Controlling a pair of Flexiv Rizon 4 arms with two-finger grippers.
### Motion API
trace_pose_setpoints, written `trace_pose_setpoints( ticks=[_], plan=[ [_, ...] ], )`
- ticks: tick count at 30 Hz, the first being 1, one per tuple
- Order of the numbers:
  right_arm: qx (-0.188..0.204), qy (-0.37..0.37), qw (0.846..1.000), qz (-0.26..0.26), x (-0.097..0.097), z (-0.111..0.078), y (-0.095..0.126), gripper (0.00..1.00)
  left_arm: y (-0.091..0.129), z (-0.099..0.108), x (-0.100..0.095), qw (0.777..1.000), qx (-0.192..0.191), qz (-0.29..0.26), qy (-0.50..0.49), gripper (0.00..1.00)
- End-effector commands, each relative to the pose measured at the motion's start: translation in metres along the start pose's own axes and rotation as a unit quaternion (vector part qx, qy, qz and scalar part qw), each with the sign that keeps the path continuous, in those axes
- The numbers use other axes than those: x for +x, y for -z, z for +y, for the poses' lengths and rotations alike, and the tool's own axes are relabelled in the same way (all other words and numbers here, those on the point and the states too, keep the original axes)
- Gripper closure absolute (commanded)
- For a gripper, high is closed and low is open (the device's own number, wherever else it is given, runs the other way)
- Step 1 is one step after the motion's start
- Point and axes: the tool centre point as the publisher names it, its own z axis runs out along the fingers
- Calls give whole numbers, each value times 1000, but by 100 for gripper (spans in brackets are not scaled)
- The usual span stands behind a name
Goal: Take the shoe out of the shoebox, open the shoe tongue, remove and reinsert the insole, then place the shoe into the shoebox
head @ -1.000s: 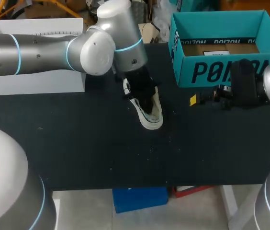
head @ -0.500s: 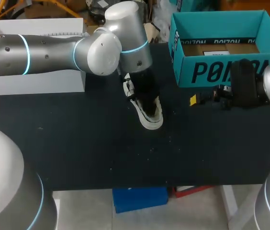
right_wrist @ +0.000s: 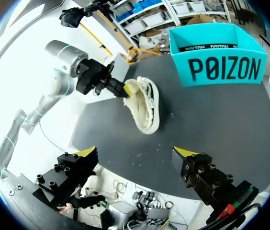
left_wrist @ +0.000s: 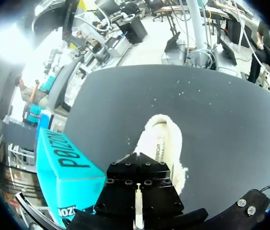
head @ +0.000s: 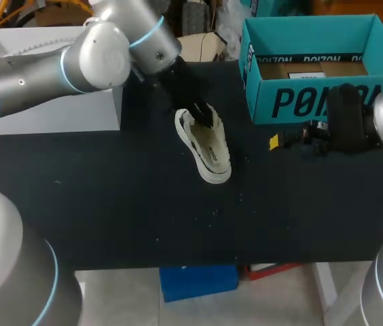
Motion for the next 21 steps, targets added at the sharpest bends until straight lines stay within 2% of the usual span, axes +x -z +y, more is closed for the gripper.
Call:
trace_pose_setpoints(
  ticks=[1,7,12,17,21],
  plan=[
    [-1,0,1000,1,0,-1,-1,0,34,14,24,991,-32,-124,30,100],
    [-1,0,1000,1,0,-1,-1,0,50,45,21,989,-69,-121,57,100],
    [-1,0,1000,1,0,-1,-1,0,53,67,17,987,-90,-114,72,100],
    [-1,0,1000,1,0,-1,-1,0,41,82,9,988,-100,-90,69,100],
    [-1,0,1000,1,0,-1,-1,0,25,83,1,991,-105,-65,55,100]
  ],
)
